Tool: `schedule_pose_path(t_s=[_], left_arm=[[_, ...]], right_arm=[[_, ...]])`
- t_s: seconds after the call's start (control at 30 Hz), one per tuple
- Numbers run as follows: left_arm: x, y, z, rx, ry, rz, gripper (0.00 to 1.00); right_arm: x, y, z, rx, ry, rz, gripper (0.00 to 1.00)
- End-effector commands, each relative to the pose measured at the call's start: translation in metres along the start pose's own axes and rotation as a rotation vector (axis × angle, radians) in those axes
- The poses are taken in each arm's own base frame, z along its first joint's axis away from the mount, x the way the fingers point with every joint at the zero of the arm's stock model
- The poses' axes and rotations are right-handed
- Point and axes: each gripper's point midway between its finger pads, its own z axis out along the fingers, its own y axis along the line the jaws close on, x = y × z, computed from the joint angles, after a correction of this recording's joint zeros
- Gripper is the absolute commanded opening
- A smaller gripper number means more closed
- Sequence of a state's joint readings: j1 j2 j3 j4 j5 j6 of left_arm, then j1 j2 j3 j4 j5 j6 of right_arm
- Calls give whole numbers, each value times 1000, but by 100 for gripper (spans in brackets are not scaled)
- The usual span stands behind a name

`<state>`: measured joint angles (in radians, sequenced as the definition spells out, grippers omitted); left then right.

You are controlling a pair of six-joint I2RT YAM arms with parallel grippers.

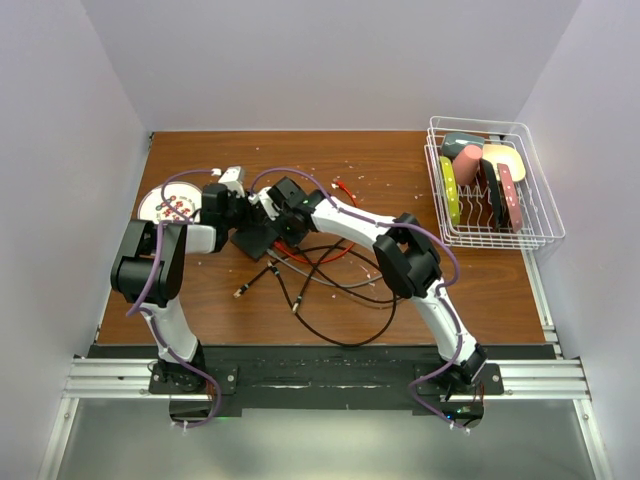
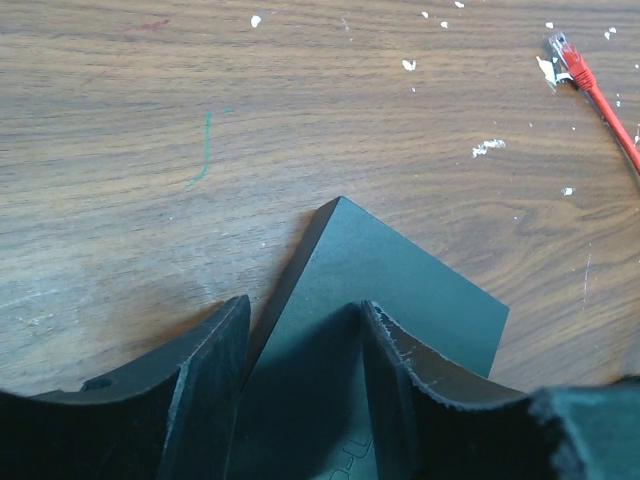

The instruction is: Insert the plug into the switch port

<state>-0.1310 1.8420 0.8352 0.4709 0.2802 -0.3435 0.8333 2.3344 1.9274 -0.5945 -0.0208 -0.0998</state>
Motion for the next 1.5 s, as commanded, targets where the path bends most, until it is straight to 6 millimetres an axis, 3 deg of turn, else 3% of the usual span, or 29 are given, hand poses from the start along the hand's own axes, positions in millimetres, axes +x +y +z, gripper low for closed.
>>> schedule_pose_path(t_s=[0.0, 0.27, 0.67, 1.1, 1.47], left_arm=[[20, -24, -1, 119, 72, -21, 48], [46, -28, 0, 160, 166, -61, 45], [57, -33, 4, 185, 229, -74, 42], [65, -34, 5, 193, 270, -94, 34], [82, -31, 3, 185, 335, -119, 30]], right_arm=[[-51, 16, -14, -19, -196, 29, 0], [-75, 25, -29, -67, -323, 99, 0], [-94, 28, -38, -94, -417, 76, 0], [-120, 13, -49, -47, -537, 125, 0], [-136, 1, -46, -31, -573, 137, 0]])
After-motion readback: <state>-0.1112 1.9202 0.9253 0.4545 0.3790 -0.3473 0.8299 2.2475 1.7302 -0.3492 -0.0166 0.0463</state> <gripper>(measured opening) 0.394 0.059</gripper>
